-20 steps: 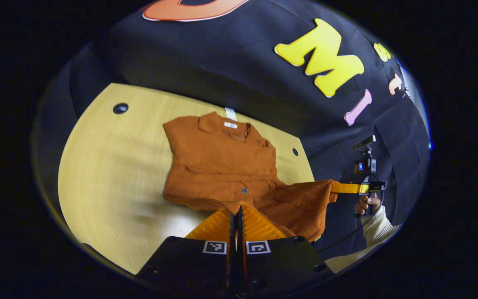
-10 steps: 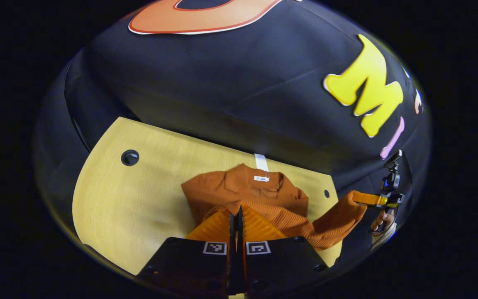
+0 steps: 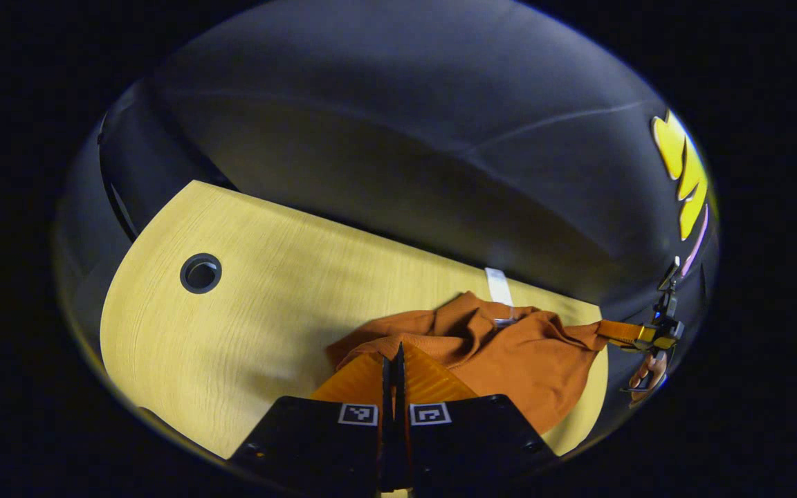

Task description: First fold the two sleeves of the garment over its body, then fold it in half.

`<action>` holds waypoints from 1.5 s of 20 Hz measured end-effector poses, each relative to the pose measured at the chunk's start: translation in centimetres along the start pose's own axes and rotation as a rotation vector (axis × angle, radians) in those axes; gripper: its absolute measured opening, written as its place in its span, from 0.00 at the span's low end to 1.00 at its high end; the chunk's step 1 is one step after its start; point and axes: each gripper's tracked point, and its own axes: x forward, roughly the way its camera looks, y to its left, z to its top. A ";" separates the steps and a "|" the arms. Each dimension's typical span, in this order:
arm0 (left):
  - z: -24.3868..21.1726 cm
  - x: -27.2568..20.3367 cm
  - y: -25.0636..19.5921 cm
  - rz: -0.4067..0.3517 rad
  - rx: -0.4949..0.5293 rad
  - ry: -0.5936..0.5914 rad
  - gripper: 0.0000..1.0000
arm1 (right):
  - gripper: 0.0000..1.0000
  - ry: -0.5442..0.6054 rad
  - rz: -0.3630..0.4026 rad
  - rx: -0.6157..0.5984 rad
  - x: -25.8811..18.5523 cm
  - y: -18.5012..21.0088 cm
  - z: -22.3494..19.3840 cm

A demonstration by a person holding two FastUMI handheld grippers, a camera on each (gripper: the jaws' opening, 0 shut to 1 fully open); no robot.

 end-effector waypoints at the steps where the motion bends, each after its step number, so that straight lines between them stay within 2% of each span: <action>1: -0.2 0.7 0.4 -0.003 -0.006 0.001 0.03 | 0.00 -0.007 -0.018 0.050 0.6 -1.1 -0.2; 4: -0.6 2.3 0.8 -0.037 -0.027 0.006 0.05 | 0.01 0.011 -0.035 0.185 1.2 -2.3 -1.2; 10: -0.9 3.6 -0.6 -0.144 -0.075 0.010 0.14 | 0.05 0.008 0.011 0.232 0.8 -1.6 -0.7; 11: -0.6 3.7 -1.3 -0.173 -0.073 0.003 0.09 | 0.05 0.012 0.026 0.240 0.5 -1.4 -0.6; 12: -0.3 3.7 -1.9 -0.203 -0.082 -0.010 0.25 | 0.06 0.009 0.038 0.248 0.0 -1.4 -0.3; 13: 0.1 3.6 -2.6 -0.232 -0.101 -0.025 0.19 | 0.10 0.001 0.039 0.266 0.2 -1.6 0.0; 14: 0.2 3.6 -3.0 -0.245 -0.109 -0.032 0.36 | 0.08 -0.001 0.048 0.291 0.1 -1.6 0.3; 15: 0.3 3.7 -3.1 -0.249 -0.102 -0.036 0.43 | 0.08 -0.001 0.067 0.318 -0.2 -1.7 0.6; 16: 0.4 3.6 -3.2 -0.242 -0.086 -0.041 0.55 | 0.04 -0.001 0.076 0.347 -0.5 -1.9 0.8; 17: 0.8 3.8 -3.4 -0.239 -0.068 -0.056 0.67 | 0.11 -0.005 0.082 0.368 -0.4 -1.9 0.9; 19: 1.6 3.6 -3.8 -0.226 -0.032 -0.089 0.90 | 0.44 -0.013 0.109 0.382 -0.6 -1.3 1.3; 21: 2.4 3.3 -3.1 -0.169 -0.008 -0.127 0.98 | 0.76 -0.027 0.147 0.382 -1.1 -0.3 1.9; 24: 2.6 2.3 -2.8 -0.115 -0.038 -0.142 0.99 | 0.96 -0.063 0.137 0.339 -2.2 0.1 2.9; 27: 2.8 -0.1 -2.2 -0.049 -0.071 -0.165 0.99 | 0.96 -0.128 0.145 0.286 -5.0 1.6 4.4; 29: 3.3 -2.5 -3.3 -0.050 -0.078 -0.214 0.99 | 0.96 -0.167 0.147 0.229 -7.6 2.7 5.3; 30: 3.6 -4.1 -3.8 -0.041 -0.070 -0.247 0.99 | 0.92 -0.188 0.132 0.191 -8.9 3.1 5.5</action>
